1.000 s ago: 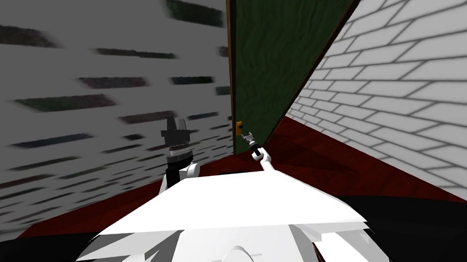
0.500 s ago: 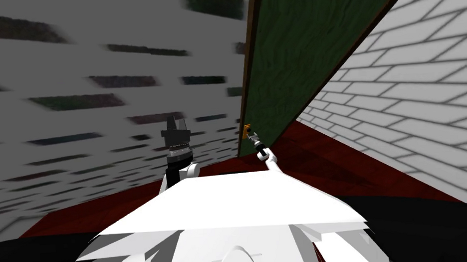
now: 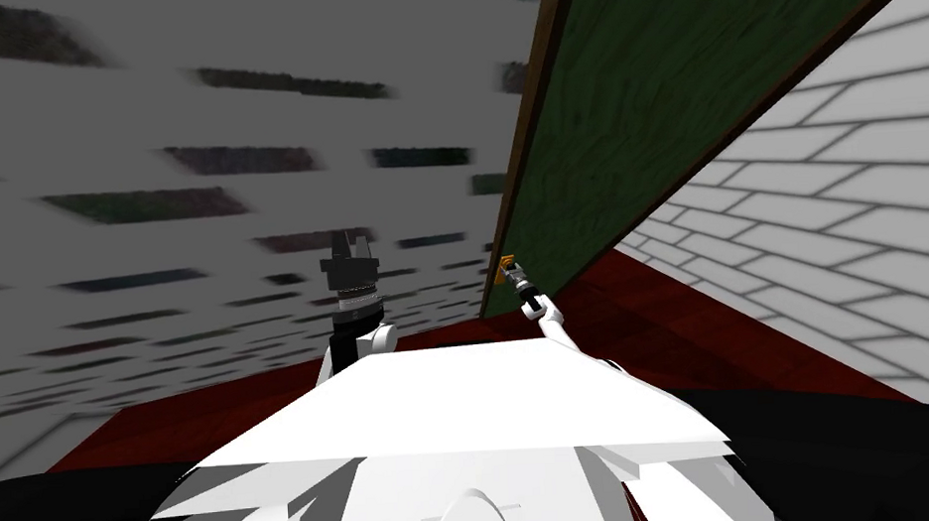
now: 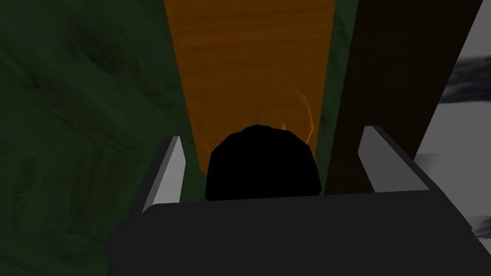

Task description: Pull the door open

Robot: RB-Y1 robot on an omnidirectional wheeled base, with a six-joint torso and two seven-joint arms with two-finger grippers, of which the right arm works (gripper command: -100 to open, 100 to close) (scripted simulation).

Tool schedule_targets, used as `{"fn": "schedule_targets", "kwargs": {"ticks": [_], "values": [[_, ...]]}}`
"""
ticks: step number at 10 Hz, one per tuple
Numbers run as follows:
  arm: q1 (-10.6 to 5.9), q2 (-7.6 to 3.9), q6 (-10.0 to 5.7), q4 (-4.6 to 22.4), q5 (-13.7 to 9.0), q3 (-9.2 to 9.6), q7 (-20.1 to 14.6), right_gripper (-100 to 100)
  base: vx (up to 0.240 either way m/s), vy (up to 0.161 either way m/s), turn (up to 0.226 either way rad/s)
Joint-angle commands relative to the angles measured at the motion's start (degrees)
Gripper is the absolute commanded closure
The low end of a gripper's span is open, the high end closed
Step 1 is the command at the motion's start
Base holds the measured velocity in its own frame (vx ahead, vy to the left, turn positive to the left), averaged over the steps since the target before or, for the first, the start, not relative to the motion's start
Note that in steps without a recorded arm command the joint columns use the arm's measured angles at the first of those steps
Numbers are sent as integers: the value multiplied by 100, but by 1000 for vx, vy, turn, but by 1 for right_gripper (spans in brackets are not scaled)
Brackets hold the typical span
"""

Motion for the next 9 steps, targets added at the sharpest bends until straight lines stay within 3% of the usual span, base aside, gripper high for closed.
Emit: {"fn": "schedule_targets", "kwargs": {"ticks": [1, 6, 9], "values": [[-1, 13, 20, -6, 5, 9, 13, 100, -8, -6, -21], [-1, 13, 20, -6, 5, 9, 13, 100, -13, -9, 2], [-27, -2, 32, 37, -192, 35, -326, 100, -29, -27, 55]]}}
